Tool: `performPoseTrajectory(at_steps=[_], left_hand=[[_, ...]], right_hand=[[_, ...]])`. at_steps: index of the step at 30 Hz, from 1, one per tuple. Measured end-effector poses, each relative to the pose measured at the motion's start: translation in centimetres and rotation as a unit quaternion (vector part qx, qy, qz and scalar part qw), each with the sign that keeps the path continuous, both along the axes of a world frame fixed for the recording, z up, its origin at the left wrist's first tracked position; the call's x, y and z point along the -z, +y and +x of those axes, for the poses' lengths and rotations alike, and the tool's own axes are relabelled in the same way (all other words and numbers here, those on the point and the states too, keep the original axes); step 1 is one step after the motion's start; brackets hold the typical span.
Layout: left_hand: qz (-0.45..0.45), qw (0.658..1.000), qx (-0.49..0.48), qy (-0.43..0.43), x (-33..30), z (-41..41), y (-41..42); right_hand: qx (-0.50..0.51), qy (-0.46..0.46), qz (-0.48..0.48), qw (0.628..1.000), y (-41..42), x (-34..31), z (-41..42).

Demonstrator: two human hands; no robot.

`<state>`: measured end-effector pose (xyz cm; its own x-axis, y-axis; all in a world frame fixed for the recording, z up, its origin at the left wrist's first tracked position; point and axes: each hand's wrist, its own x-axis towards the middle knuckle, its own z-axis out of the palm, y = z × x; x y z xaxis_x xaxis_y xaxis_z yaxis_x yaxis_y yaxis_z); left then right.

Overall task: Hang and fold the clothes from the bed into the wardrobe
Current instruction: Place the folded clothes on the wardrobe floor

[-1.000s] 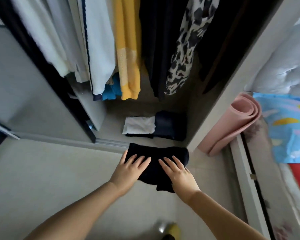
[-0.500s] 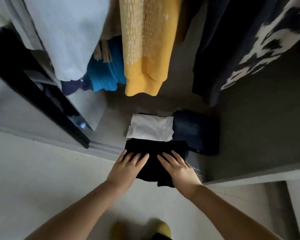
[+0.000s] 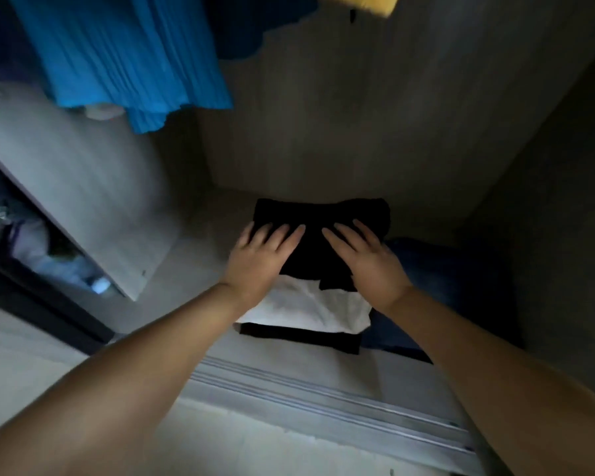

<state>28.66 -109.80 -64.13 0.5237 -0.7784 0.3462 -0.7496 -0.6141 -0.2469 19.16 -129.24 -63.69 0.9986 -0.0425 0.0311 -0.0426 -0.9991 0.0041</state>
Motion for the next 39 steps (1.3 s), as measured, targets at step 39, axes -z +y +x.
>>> performPoseTrajectory(at_steps=[39], left_hand=[[0.24, 0.901, -0.034, 0.359, -5.1, -14.5, 5.1]], right_hand=[[0.136, 0.259, 0.066, 0.954, 10.0, -4.5, -14.3]])
